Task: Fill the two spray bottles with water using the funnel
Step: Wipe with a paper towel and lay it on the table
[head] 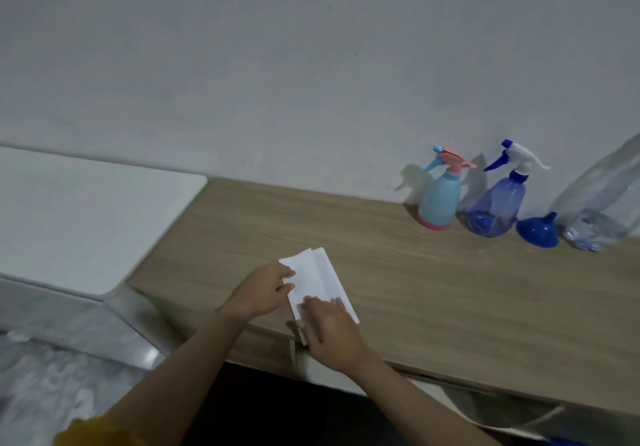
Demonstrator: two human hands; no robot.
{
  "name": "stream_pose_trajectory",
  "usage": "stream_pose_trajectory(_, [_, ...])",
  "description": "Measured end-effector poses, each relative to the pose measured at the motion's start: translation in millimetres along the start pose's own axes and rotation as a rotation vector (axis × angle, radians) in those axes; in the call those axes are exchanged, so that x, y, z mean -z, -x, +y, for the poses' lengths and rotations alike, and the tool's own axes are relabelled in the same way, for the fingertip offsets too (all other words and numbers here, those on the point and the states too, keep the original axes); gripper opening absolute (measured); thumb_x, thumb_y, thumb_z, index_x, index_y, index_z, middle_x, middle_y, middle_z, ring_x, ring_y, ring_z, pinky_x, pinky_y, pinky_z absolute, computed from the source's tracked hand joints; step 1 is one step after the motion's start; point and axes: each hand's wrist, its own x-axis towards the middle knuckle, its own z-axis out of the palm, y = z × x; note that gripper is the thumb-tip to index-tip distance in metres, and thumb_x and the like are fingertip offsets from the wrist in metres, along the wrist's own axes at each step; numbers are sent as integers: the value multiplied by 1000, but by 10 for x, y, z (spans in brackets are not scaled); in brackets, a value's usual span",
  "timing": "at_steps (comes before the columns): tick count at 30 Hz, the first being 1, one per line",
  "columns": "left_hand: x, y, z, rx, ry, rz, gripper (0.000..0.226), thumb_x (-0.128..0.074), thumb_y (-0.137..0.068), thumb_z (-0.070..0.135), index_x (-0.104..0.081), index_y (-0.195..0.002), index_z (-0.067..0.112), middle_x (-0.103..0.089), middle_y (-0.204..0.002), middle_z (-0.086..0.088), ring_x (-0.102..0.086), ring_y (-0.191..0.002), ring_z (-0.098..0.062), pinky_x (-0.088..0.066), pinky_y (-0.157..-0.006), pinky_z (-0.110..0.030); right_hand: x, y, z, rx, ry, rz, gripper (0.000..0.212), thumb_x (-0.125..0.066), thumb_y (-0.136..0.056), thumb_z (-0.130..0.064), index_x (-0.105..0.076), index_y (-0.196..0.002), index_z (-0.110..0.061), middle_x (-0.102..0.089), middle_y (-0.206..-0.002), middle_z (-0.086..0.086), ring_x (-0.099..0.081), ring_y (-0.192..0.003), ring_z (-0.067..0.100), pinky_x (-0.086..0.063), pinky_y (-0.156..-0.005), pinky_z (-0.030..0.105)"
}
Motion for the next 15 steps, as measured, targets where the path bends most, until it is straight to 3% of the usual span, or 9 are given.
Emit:
stream_pose_trajectory(3, [-13,-40,-90,-79,-212,2,59,-44,-82,51,-56,-129,18,-50,-140,-5,-46,-129,-24,-36,-107,-41,-108,-156,77,-10,68,156,54,-34,-93,-36,-49,-134,-4,-52,-140,14,-49,-130,30,-33,-107,57])
stream_pose_trajectory(7, [-18,-128,-94,-47,-448,-160,57,-40,-95,44,-25,-148,25,-17,-158,2,-18,-144,-19,-17,-113,-54,-222,-348,148,-42,154,-69,70,-16,-92,-46,-16,-151,-9,-10,-160,8,-7,-149,23,-3,-117,56])
stream_pose_trajectory(10, [-24,-238,-49,-33,-488,-236,60,-34,-98,44,-13,-150,24,-4,-159,4,-6,-146,-16,-8,-113,-56,-266,-387,243,-58,189,-73,72,-10,-91,-49,-7,-152,-12,0,-161,3,3,-149,17,13,-113,47])
stream_pose_trajectory(12, [-40,-313,-16,-41,-485,-273,61,-32,-98,43,-8,-151,23,0,-159,2,-1,-146,-14,-5,-114,-56,-241,-396,310,-72,174,-66,75,-5,-88,-51,-5,-152,-13,3,-161,1,7,-148,14,15,-111,43])
stream_pose_trajectory(15, [-107,-458,93,-87,-497,-296,60,-30,-99,42,-5,-151,23,2,-159,1,1,-146,-13,-4,-114,-56,-158,-408,484,-104,177,-37,75,-4,-88,-52,-6,-153,-15,2,-161,0,6,-148,12,8,-115,48])
